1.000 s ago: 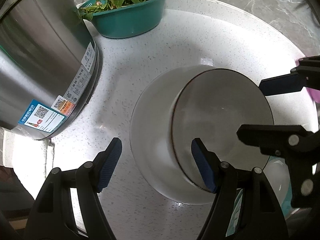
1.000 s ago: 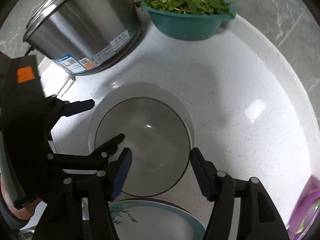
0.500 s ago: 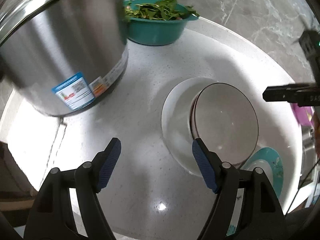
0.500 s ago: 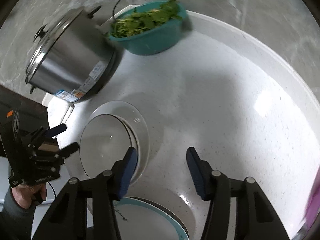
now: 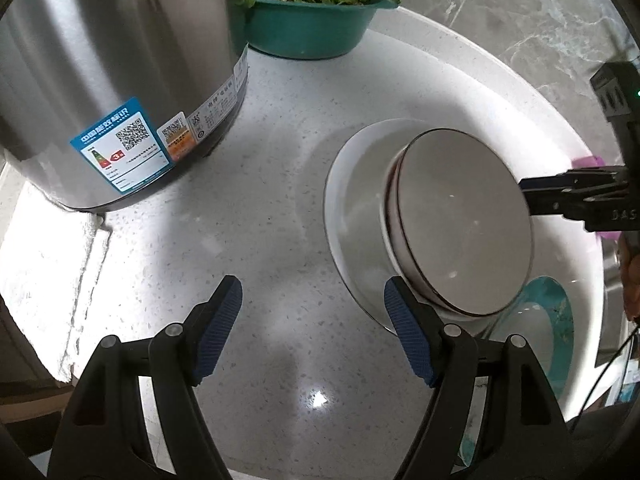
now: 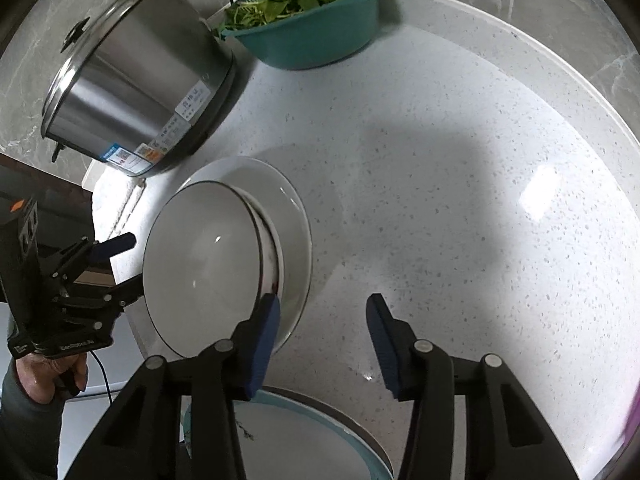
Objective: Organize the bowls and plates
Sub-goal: 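Move both tools to the bowl stack rim and close on it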
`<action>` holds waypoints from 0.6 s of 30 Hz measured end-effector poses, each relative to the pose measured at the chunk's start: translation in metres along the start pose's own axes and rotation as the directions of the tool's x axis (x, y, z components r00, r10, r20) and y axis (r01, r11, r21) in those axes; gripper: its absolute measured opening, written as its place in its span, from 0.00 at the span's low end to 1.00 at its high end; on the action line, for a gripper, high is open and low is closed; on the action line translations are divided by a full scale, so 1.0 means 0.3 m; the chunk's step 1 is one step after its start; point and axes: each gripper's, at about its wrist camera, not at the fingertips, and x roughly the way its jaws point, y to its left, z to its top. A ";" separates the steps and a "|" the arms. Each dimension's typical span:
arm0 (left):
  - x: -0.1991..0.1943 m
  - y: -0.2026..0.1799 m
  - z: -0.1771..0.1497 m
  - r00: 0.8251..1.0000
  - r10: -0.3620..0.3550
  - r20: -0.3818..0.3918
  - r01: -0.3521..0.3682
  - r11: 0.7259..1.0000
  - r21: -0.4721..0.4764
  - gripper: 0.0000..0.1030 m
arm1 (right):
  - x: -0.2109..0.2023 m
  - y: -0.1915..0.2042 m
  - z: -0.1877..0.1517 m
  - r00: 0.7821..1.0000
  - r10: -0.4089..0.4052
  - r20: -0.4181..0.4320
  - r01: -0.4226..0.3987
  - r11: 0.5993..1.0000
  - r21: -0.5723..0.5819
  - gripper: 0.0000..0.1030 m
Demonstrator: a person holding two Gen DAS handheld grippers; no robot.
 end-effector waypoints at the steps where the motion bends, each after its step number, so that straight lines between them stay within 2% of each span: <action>1: 0.009 0.004 0.007 1.000 0.000 -0.003 0.000 1.000 0.000 0.70 | 0.002 0.002 0.006 1.000 -0.003 0.004 0.003 1.000 -0.002 0.48; 6: 0.038 0.019 0.033 1.000 0.006 -0.012 -0.006 1.000 0.009 0.70 | 0.012 0.011 0.023 1.000 -0.011 0.006 0.011 1.000 -0.012 0.48; 10: 0.069 0.029 0.036 1.000 -0.002 -0.024 0.002 1.000 0.001 0.70 | 0.001 -0.003 -0.005 1.000 -0.006 -0.003 0.006 1.000 0.001 0.48; 18: 0.132 0.019 0.068 0.999 0.011 -0.044 -0.010 1.000 0.025 0.70 | 0.080 -0.028 0.004 1.000 0.021 -0.019 -0.020 0.999 0.027 0.46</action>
